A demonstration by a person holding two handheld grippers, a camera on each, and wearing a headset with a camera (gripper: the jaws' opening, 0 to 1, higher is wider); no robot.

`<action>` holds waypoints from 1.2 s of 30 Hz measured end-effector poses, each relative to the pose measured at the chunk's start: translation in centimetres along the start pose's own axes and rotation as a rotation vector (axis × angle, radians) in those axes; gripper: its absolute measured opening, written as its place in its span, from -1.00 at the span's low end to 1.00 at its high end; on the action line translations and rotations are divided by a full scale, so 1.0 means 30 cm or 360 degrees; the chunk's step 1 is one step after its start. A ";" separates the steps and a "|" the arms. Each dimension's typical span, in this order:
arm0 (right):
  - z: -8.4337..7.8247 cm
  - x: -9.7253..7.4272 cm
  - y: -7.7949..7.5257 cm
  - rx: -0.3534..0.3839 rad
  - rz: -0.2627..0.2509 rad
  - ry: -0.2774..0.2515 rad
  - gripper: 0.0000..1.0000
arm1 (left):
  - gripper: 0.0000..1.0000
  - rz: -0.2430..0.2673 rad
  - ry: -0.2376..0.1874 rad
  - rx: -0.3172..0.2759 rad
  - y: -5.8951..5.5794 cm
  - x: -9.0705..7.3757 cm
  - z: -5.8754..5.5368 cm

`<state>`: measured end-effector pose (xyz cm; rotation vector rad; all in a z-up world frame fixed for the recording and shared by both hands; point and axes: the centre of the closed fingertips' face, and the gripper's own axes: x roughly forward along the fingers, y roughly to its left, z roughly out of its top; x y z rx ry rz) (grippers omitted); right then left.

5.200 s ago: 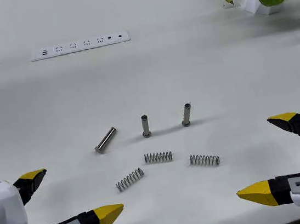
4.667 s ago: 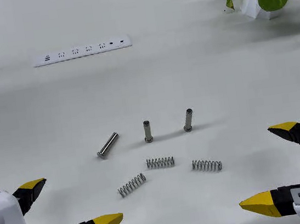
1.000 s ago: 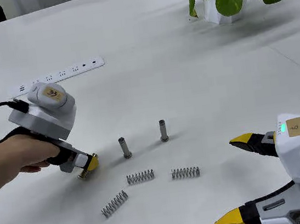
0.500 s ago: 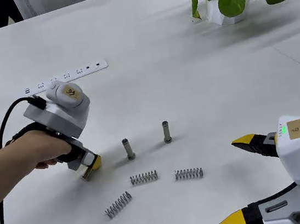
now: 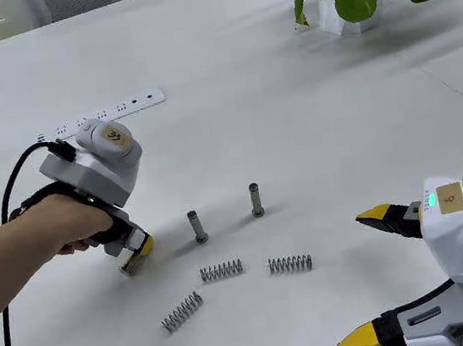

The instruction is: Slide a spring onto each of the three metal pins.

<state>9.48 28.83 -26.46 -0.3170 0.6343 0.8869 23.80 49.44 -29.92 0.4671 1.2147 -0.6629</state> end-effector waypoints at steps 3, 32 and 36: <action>-0.002 0.001 0.002 -0.0003 0.0003 0.0005 0.84 | -0.84 -0.0038 -0.0055 -0.0069 0.001 -0.002 0.000; 0.012 0.007 0.014 0.0020 0.0026 -0.0030 0.90 | -0.87 -0.0075 -0.0438 -0.0176 -0.003 -0.110 0.002; 0.010 0.007 0.016 0.0020 0.0031 -0.0027 0.89 | -0.87 -0.0070 -0.0467 -0.0187 -0.004 -0.120 -0.003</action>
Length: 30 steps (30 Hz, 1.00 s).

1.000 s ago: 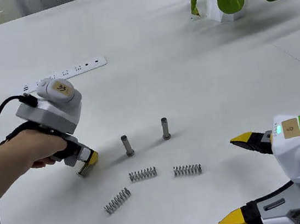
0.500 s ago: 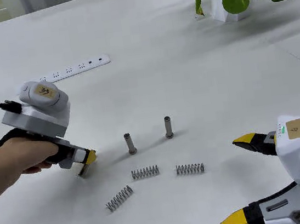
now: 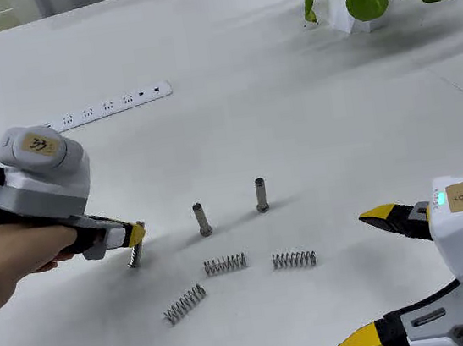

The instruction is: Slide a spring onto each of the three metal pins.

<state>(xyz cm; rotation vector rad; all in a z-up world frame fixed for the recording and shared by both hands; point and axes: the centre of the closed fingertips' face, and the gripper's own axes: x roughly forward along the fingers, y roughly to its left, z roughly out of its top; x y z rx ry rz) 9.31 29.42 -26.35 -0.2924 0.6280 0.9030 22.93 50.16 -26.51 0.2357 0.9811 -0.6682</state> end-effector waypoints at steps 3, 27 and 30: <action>-0.001 0.000 -0.002 0.0002 -0.0002 0.0001 0.89 | -0.87 0.0010 -0.0012 -0.0005 0.008 0.001 -0.002; -0.018 0.005 0.011 -0.0008 0.0018 0.0037 0.89 | -0.87 0.0068 -0.0290 -0.0049 0.016 -0.038 -0.004; -0.020 0.006 0.013 -0.0011 0.0021 0.0042 0.88 | -0.87 0.0090 -0.0322 -0.0028 0.012 -0.044 -0.008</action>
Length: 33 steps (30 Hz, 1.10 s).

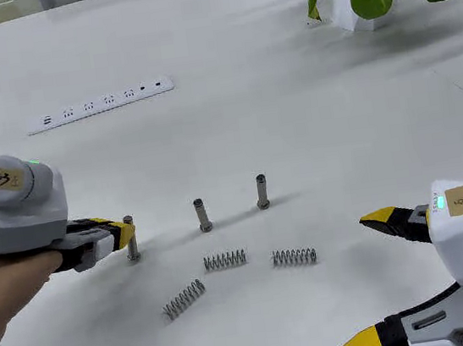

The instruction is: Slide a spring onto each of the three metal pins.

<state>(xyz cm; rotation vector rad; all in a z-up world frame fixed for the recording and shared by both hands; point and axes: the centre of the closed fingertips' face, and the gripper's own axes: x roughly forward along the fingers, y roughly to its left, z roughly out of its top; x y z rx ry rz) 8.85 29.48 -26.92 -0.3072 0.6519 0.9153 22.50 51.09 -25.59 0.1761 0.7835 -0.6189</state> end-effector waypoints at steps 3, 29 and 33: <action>0.000 0.000 0.000 0.0002 0.0000 -0.0002 0.88 | -0.87 0.0020 -0.0045 0.0011 -0.003 -0.006 -0.002; -0.001 -0.001 0.000 -0.0004 -0.0001 0.0004 0.88 | -0.87 0.0160 -0.0388 0.0035 -0.027 -0.028 0.000; -0.001 0.001 0.001 -0.0007 0.0003 0.0008 0.88 | -0.86 0.0183 -0.0439 0.0126 -0.039 -0.031 0.000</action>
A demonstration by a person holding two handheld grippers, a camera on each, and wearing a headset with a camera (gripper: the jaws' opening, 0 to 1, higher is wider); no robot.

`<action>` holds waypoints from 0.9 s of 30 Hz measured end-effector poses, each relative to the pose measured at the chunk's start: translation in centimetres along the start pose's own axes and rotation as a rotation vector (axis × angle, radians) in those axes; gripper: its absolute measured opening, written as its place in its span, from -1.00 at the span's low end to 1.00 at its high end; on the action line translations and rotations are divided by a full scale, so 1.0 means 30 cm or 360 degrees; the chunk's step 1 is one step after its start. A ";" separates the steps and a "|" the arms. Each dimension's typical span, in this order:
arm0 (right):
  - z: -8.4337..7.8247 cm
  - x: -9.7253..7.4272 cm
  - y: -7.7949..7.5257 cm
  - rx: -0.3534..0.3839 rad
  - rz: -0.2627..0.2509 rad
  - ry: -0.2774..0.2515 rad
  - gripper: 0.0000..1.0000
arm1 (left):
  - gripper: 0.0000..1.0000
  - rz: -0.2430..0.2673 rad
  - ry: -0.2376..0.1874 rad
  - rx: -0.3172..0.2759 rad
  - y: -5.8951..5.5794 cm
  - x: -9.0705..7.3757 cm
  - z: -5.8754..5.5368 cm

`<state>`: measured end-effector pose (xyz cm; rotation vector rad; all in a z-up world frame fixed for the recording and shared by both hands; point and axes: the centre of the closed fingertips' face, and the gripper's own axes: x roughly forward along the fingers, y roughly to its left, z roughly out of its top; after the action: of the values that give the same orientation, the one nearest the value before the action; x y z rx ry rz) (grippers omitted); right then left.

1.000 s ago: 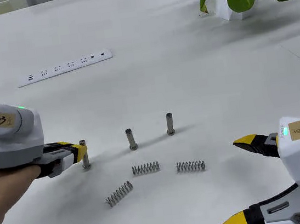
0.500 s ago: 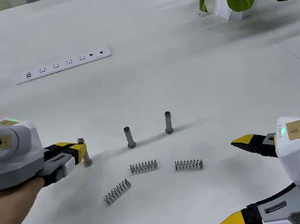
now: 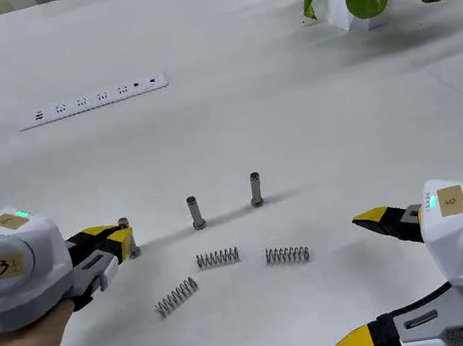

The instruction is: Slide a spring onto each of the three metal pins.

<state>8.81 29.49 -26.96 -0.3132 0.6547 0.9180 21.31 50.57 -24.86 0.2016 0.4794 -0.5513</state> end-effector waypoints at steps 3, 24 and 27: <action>0.000 0.001 0.000 -0.0001 0.0002 0.0001 0.88 | -0.86 0.0011 -0.0027 0.0016 -0.004 -0.002 -0.003; -0.005 0.003 0.005 -0.0006 0.0009 0.0011 0.87 | -0.85 0.0078 -0.0094 -0.0001 -0.012 -0.018 -0.015; -0.005 0.004 0.005 -0.0008 0.0009 0.0011 0.87 | -0.85 0.0081 -0.0094 0.0011 -0.009 -0.017 -0.013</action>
<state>8.69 29.58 -27.13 -0.3193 0.6603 0.9246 20.62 50.70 -24.97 0.2028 0.4138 -0.5078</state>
